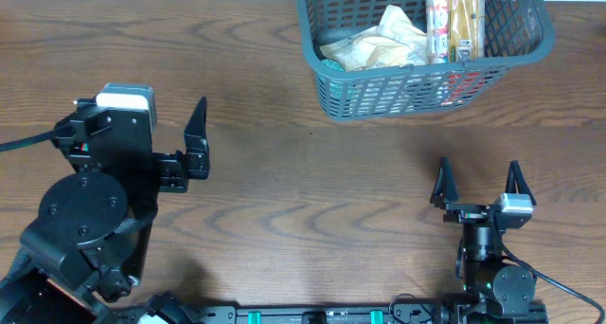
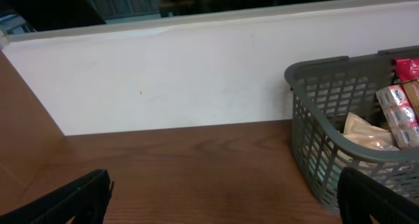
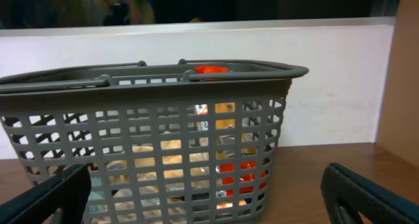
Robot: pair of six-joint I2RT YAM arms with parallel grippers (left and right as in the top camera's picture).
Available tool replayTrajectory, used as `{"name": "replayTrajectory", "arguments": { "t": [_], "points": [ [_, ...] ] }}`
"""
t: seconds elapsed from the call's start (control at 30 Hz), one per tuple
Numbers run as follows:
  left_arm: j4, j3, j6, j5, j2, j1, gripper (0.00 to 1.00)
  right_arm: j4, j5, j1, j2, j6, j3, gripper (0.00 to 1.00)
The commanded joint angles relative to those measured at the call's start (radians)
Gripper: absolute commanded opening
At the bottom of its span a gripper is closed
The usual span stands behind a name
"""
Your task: Pack container
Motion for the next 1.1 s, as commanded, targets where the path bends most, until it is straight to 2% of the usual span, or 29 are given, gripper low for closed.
{"name": "replayTrajectory", "arguments": {
  "t": [0.0,0.17,0.7,0.9,1.07],
  "points": [
    [-0.003,0.006,0.006,-0.016,0.000,0.001,0.99,0.000,0.038,0.001,-0.012,-0.008,-0.013,0.99],
    [-0.003,0.006,0.006,-0.016,0.000,0.001,0.99,-0.001,0.037,-0.006,-0.012,-0.007,-0.054,0.99],
    [-0.003,0.006,0.006,-0.016,0.000,0.001,0.99,-0.223,0.022,-0.006,-0.012,0.004,-0.053,0.99],
    [-0.003,0.006,0.007,-0.016,0.000,0.001,0.99,-0.228,0.014,-0.006,-0.012,0.003,-0.053,0.99],
    [-0.003,0.006,0.006,-0.016,0.000,0.001,0.99,-0.236,-0.045,-0.006,-0.012,-0.069,-0.053,0.99]
  ]
}}
